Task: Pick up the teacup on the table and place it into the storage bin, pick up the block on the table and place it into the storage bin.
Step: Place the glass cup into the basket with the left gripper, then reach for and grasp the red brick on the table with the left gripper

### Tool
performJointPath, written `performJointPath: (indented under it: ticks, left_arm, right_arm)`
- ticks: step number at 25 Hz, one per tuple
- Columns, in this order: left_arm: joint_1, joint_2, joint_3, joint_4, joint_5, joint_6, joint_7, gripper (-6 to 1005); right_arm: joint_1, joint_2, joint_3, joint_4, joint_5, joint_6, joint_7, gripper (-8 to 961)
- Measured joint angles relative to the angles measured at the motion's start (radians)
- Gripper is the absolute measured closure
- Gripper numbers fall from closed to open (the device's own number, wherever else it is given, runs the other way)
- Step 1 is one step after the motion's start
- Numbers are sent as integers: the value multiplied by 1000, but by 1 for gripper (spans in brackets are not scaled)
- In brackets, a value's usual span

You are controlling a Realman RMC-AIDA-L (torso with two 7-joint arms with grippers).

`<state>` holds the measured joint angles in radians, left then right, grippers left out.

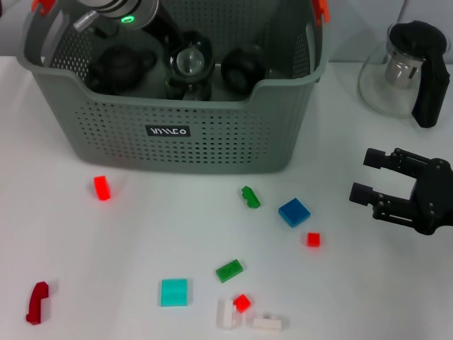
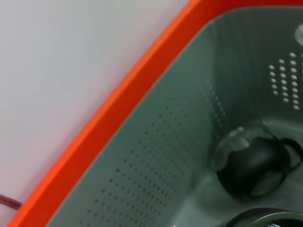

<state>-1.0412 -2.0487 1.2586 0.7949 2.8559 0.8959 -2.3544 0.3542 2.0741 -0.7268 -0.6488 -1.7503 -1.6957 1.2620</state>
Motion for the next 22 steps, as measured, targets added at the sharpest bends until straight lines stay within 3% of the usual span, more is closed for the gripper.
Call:
performJointPath:
  ticks: [9, 14, 15, 18, 22]
  left_arm:
    - [-80, 13, 3, -150, 1, -55, -8, 959]
    - [-86, 16, 11, -176, 1, -77, -23, 906]
    - [-87, 16, 11, -176, 2, -77, -23, 852]
    - [-81, 11, 12, -157, 2, -73, -24, 723]
    - [-9, -25, -54, 30, -8, -18, -23, 638]
  right_arm:
    - [2, 0, 1, 0, 1, 4, 0, 146]
    - [-1, 1, 1, 1, 0, 4, 0, 147]
    - [-1, 1, 1, 1, 0, 4, 0, 147]
    - [-2, 1, 1, 1, 0, 4, 1, 147]
    - [-3, -1, 1, 2, 0, 4, 2, 147]
